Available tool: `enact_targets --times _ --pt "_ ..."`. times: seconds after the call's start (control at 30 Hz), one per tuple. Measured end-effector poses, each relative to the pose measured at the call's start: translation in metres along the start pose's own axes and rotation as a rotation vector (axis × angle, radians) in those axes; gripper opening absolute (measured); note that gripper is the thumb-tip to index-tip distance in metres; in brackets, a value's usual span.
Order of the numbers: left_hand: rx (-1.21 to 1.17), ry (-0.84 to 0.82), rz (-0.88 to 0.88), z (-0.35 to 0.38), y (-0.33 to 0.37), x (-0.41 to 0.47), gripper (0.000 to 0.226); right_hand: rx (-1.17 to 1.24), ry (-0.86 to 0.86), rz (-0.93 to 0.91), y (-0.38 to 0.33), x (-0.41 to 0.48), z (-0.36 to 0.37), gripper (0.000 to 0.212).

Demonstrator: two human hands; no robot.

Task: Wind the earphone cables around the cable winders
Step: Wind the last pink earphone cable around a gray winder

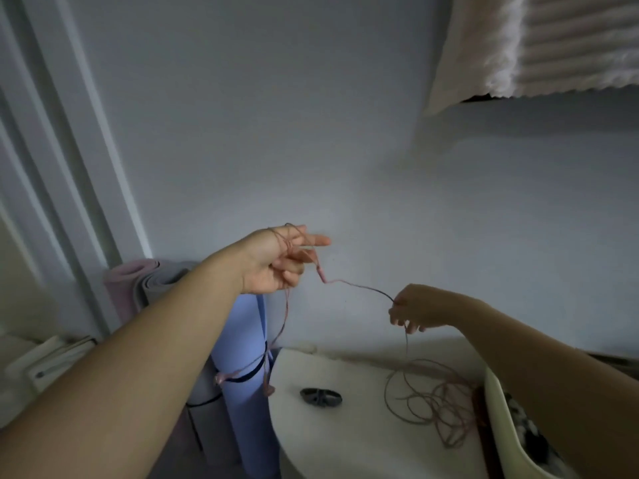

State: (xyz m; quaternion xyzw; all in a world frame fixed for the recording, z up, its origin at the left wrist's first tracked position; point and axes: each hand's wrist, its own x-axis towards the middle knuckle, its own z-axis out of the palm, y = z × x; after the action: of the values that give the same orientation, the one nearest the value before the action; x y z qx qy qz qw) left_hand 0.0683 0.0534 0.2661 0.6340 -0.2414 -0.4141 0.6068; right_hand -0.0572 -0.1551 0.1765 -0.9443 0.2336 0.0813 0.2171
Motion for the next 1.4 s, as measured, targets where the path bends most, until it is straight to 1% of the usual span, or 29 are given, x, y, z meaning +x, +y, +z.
enact_targets --times 0.03,0.1,0.13,0.17,0.2,0.23,0.27,0.3,0.33,0.37,0.4,0.43,0.5,0.57,0.6,0.67,0.7,0.77,0.83,0.9,0.93,1.0,1.1,1.13,1.2,1.27,1.33,1.4 --pt "-0.013 0.011 0.005 0.002 -0.001 0.000 0.033 -0.050 0.021 -0.025 0.001 0.001 0.001 0.024" --pt "-0.007 0.045 0.005 0.006 -0.004 0.001 0.029 -0.187 0.063 -0.071 -0.001 0.002 0.002 0.030" --pt "0.003 0.058 0.008 0.008 -0.005 0.002 0.026 -0.192 0.081 -0.101 -0.005 0.000 0.000 0.034" --pt "0.010 0.064 0.013 0.009 -0.006 0.002 0.024 -0.141 0.097 -0.147 -0.011 -0.003 -0.003 0.036" --pt "0.008 0.064 0.020 0.011 -0.006 0.002 0.024 -0.032 0.111 -0.203 -0.018 -0.007 -0.007 0.037" --pt "-0.004 0.064 0.031 0.012 -0.007 0.003 0.026 0.149 0.114 -0.256 -0.028 -0.013 -0.011 0.035" --pt "-0.019 0.062 0.042 0.013 -0.006 0.002 0.028 0.396 0.077 -0.300 -0.040 -0.021 -0.014 0.032" --pt "-0.030 0.060 0.052 0.015 -0.006 0.003 0.028 0.660 -0.002 -0.345 -0.050 -0.028 -0.017 0.030" --pt "-0.035 0.058 0.061 0.017 -0.005 0.003 0.028 0.891 -0.084 -0.379 -0.059 -0.033 -0.020 0.033" --pt "-0.039 0.058 0.066 0.018 -0.005 0.003 0.028 1.049 -0.146 -0.396 -0.066 -0.038 -0.023 0.038" --pt "-0.041 0.060 0.071 0.019 -0.005 0.004 0.028 1.126 -0.184 -0.408 -0.071 -0.041 -0.026 0.042" --pt "-0.041 0.061 0.078 0.020 -0.004 0.004 0.027 1.153 -0.214 -0.426 -0.075 -0.043 -0.029 0.044" --pt "-0.038 0.057 0.088 0.019 -0.004 0.003 0.027 1.125 -0.254 -0.438 -0.080 -0.049 -0.032 0.047" --pt "-0.016 0.050 0.092 0.015 -0.004 0.002 0.026 1.019 -0.222 -0.393 -0.082 -0.052 -0.035 0.043" --pt "-0.004 0.062 0.098 0.011 -0.004 0.002 0.023 0.922 -0.163 -0.369 -0.081 -0.054 -0.037 0.038" --pt "0.034 0.140 0.144 0.004 -0.007 0.004 0.019 0.756 -0.012 -0.333 -0.079 -0.055 -0.043 0.026" --pt "0.068 0.196 0.195 -0.001 -0.010 0.007 0.019 0.723 0.057 -0.326 -0.079 -0.058 -0.046 0.022" --pt "0.154 0.271 0.309 -0.010 -0.021 0.011 0.020 0.697 0.199 -0.339 -0.080 -0.064 -0.053 0.021" --pt "0.218 0.233 0.350 -0.018 -0.038 0.015 0.018 0.621 0.357 -0.359 -0.084 -0.069 -0.059 0.022" --pt "0.269 0.129 0.301 -0.023 -0.058 0.020 0.016 0.519 0.486 -0.381 -0.086 -0.067 -0.062 0.023" --pt "0.292 0.082 0.252 -0.026 -0.072 0.023 0.018 0.470 0.514 -0.385 -0.086 -0.063 -0.061 0.023" --pt "0.327 0.023 0.174 -0.030 -0.095 0.029 0.022 0.379 0.521 -0.387 -0.086 -0.058 -0.056 0.023" --pt "0.372 0.049 0.055 -0.039 -0.132 0.046 0.034 0.299 0.468 -0.351 -0.078 -0.040 -0.037 0.022" --pt "0.428 0.065 0.025 -0.042 -0.142 0.052 0.034 0.280 0.442 -0.347 -0.075 -0.034 -0.030 0.022" --pt "0.661 0.070 -0.018 -0.051 -0.169 0.070 0.032 0.237 0.364 -0.320 -0.067 -0.016 -0.011 0.022" --pt "0.850 0.068 -0.027 -0.061 -0.194 0.084 0.038 0.191 0.303 -0.293 -0.060 -0.003 0.004 0.022" --pt "0.953 0.054 -0.030 -0.069 -0.219 0.097 0.043 0.166 0.268 -0.277 -0.053 0.010 0.015 0.023" --pt "1.054 0.029 0.005 -0.073 -0.241 0.108 0.044 0.158 0.234 -0.274 -0.046 0.022 0.023 0.023"
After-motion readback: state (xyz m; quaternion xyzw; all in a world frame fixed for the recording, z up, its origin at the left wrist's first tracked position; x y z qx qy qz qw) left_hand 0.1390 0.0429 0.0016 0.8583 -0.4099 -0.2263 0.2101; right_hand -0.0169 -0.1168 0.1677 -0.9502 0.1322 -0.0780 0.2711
